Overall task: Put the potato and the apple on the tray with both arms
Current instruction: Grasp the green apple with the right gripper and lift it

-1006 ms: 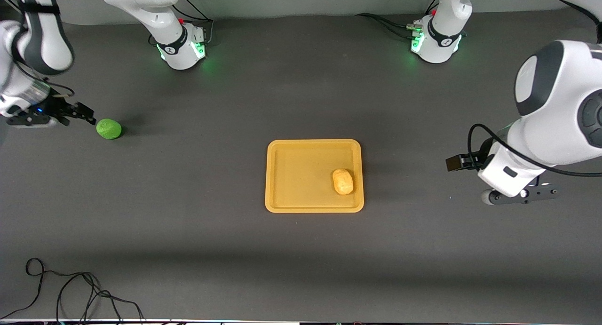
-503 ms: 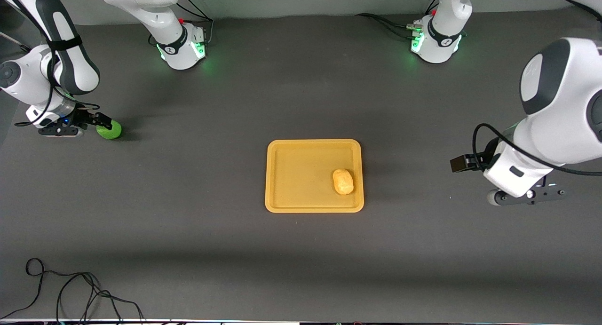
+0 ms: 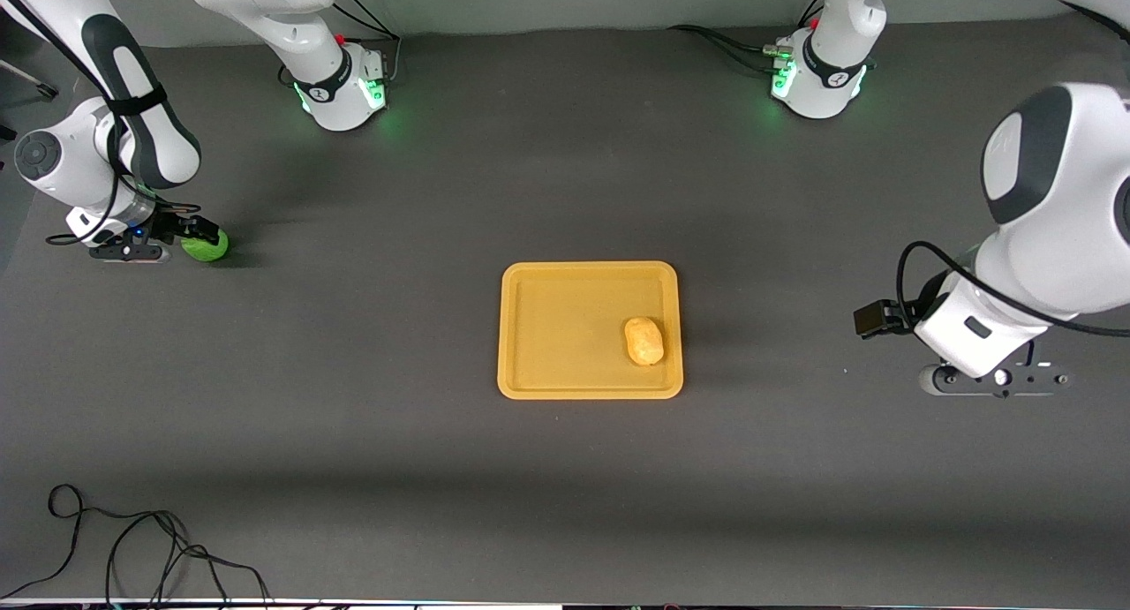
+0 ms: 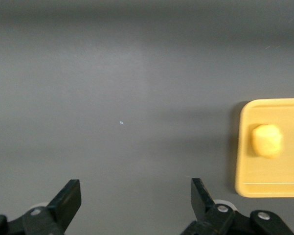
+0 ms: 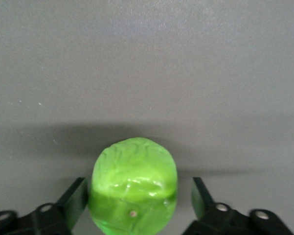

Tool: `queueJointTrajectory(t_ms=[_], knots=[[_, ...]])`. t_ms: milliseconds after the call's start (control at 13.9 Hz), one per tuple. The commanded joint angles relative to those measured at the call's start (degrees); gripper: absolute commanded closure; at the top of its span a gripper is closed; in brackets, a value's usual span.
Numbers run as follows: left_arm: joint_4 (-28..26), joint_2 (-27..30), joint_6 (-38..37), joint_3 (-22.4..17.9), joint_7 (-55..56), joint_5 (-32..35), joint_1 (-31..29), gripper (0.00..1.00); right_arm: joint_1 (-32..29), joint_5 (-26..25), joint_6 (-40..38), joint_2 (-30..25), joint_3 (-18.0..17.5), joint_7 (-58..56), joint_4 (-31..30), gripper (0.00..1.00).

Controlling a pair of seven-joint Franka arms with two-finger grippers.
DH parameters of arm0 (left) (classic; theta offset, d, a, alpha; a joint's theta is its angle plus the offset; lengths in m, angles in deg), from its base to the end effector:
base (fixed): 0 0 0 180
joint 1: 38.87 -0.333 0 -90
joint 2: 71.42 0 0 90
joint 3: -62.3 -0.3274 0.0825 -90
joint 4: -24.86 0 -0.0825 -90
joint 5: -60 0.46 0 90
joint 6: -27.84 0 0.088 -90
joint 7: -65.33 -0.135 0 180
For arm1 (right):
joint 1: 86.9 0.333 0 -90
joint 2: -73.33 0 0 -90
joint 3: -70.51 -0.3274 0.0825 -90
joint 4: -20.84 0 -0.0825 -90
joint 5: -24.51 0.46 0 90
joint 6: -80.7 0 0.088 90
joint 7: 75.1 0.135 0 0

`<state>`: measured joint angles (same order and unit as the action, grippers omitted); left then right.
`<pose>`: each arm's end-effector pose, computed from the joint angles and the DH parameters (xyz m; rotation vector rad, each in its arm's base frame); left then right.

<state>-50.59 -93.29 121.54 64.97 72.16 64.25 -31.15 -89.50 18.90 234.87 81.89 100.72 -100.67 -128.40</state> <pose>0.7350 -0.1197 0.4895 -3.0736 0.1021 0.0825 0.3837 -0.2614 0.1191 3.0591 -0.0520 -0.1484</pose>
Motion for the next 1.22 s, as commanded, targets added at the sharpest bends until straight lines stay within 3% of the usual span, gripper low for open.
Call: queueJointTrajectory(t_ms=[0,72,144,287,431,575,718,934,1149], knots=[[-10.4,7.4,5.6,0.2,-7.7,1.4,-5.0,0.0,0.7,1.3,0.7,0.8,0.3,-1.3,0.3,0.46],[-14.0,10.0,7.8,0.2,-8.0,0.8,-5.7,0.0,0.8,1.3,0.2,0.7,0.2,-2.0,0.5,0.61],[-15.2,11.0,8.1,0.1,-8.0,0.8,-5.7,0.0,1.0,1.3,-0.9,0.1,0.1,-2.0,1.2,0.65],[-17.9,13.4,7.9,0.1,-8.0,0.6,-5.8,0.0,2.9,2.3,-8.6,-2.8,-0.1,-2.0,5.2,0.65],[-25.9,18.0,13.8,0.1,-8.1,-0.4,-6.7,0.0,6.8,3.1,-21.4,-5.6,-0.1,-1.7,14.0,0.65],[-25.5,17.6,13.6,0.1,-8.1,-1.4,-6.6,0.0,9.6,3.1,-34.7,-5.1,-0.2,-1.7,26.6,0.65],[-24.9,17.2,13.6,0.1,-8.1,-1.6,-6.8,0.0,13.7,3.1,-42.4,-4.4,-0.2,-0.6,36.0,0.65],[-23.2,16.9,13.4,0.1,-7.9,-2.8,-8.4,0.0,23.0,3.2,-45.4,-4.2,-0.3,6.8,41.9,0.65],[-21.2,16.0,11.5,0.1,-7.2,-3.0,-8.3,0.0,37.0,6.8,-45.8,0.6,-0.3,25.1,47.9,0.65]])
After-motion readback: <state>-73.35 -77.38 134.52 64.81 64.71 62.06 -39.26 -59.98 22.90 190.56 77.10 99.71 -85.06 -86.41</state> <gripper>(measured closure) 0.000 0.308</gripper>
